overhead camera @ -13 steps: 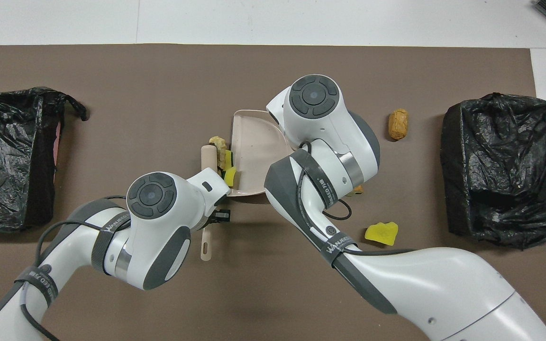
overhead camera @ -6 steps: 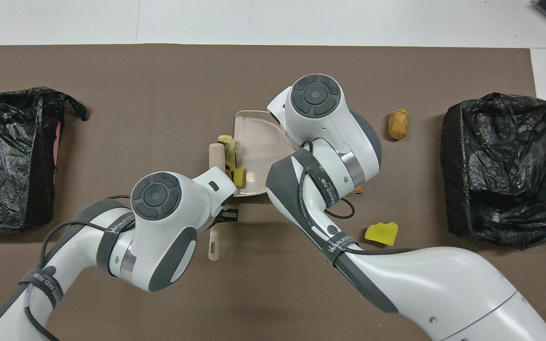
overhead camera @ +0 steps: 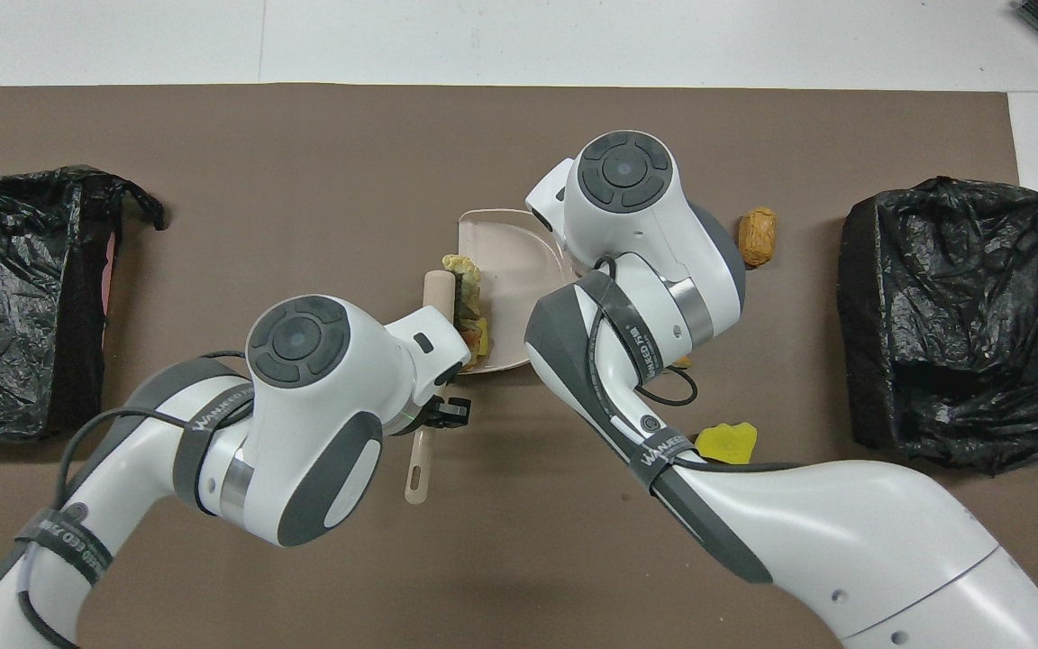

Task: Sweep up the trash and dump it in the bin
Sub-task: 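Sweep the bread and sponge pieces into the dustpan with the left gripper's brush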

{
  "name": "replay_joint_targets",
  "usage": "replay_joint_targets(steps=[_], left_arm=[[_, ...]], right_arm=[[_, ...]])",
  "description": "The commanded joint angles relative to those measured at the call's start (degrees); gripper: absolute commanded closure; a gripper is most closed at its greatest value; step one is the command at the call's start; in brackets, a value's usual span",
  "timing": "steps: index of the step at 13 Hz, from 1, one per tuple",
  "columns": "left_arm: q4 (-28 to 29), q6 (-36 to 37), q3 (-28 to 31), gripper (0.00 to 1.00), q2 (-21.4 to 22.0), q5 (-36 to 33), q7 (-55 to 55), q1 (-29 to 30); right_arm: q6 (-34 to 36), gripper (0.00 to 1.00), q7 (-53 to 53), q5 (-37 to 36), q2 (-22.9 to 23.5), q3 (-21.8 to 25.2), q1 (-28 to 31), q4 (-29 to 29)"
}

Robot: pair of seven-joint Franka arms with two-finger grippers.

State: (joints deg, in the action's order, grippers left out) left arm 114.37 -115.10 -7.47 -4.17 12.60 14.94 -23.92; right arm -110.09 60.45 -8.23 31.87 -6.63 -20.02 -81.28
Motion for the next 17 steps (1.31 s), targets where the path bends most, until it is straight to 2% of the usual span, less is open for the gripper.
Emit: replay_joint_targets(steps=[1,4,5,7,11,15,17], left_arm=[[-3.54,4.97,0.17,1.00,0.92,1.03,-0.97,2.21],[-0.30,2.53,0.35,1.00,0.49,0.33,-4.64,6.51],[0.93,-0.96,0.35,1.00,-0.39,0.24,-4.83,8.70],[5.13,-4.06,0.26,1.00,-0.84,0.24,2.41,8.37],[9.72,-7.49,0.09,1.00,-0.39,1.03,12.27,1.10],[9.90,-10.39,-0.09,1.00,-1.27,3.75,13.18,-5.94],[8.77,-12.94,-0.18,1.00,-2.24,4.19,12.83,-6.31]], right_arm=[[-1.44,1.00,3.52,-1.27,-1.02,-0.76,2.17,-1.69],[-1.44,1.00,4.67,-1.44,-1.10,-0.58,2.53,-2.21],[-1.36,1.00,5.98,-1.88,-1.10,-0.67,3.05,-2.57],[-1.62,1.00,6.43,-2.06,-1.45,-0.67,3.68,-3.53],[-1.88,1.00,9.14,-2.14,-1.89,-0.58,3.94,-4.85],[-2.14,1.00,10.38,-4.08,-3.04,-0.67,4.99,-7.23],[-2.06,1.00,11.00,-4.08,-3.04,-0.67,5.34,-7.23]])
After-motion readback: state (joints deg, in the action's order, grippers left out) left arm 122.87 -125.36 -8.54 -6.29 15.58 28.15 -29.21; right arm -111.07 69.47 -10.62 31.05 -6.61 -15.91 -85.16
